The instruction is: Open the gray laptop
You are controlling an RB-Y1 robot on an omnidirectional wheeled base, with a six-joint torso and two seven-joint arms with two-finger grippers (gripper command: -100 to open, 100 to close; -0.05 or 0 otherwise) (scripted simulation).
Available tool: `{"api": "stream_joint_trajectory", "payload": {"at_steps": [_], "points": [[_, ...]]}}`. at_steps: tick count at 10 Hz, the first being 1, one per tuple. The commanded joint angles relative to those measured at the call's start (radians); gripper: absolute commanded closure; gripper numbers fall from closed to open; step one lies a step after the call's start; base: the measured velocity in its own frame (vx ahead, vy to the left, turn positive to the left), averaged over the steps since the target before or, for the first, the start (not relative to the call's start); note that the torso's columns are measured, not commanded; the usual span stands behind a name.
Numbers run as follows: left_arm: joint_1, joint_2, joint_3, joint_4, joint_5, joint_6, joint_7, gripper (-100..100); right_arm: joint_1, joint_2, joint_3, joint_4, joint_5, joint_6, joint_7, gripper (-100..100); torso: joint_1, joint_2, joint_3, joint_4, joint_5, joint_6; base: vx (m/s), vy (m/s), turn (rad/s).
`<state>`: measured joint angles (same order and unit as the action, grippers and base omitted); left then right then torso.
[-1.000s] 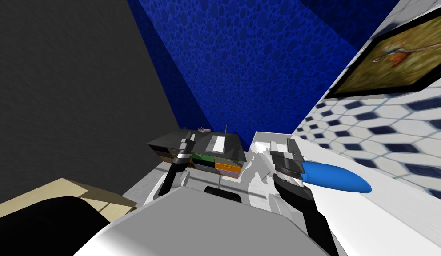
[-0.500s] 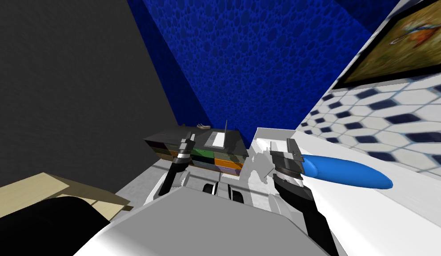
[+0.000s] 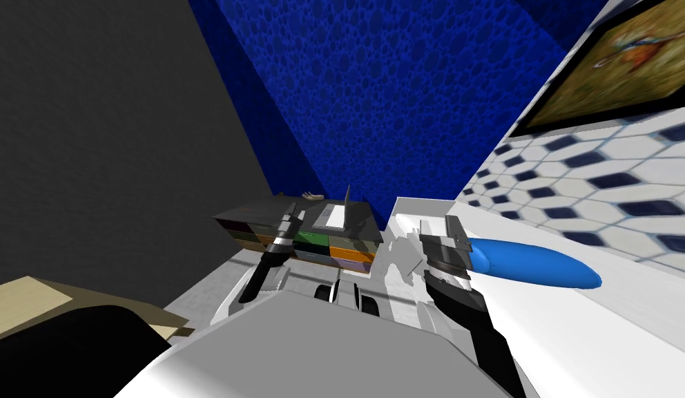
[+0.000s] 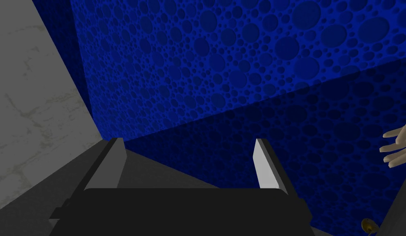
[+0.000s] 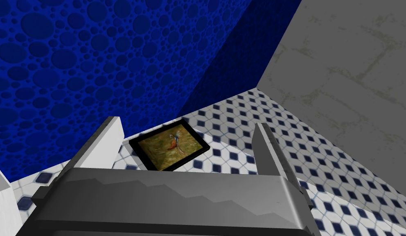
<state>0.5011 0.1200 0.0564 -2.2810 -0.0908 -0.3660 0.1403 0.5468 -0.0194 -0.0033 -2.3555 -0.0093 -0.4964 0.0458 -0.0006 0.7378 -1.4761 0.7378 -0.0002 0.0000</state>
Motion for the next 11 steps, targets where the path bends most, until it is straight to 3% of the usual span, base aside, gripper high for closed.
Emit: {"api": "stream_joint_trajectory", "payload": {"at_steps": [1, 11], "points": [[0.008, 0.033, 0.014, -0.018, -0.004, 0.068, 0.006, -100, 0.0, 0.0, 0.0, 0.0, 0.0, 0.0, 0.0, 0, 0.001, 0.0, 0.0, 0.0, 0.0, 0.0, 0.052, -0.075, -0.049], [0.041, 0.139, 0.065, -0.095, -0.022, 0.326, 0.027, -100, 0.0, 0.0, 0.0, 0.0, 0.0, 0.0, 0.0, 0, 0.001, 0.0, 0.0, 0.0, 0.0, 0.0, 0.048, -0.075, -0.047]]}}
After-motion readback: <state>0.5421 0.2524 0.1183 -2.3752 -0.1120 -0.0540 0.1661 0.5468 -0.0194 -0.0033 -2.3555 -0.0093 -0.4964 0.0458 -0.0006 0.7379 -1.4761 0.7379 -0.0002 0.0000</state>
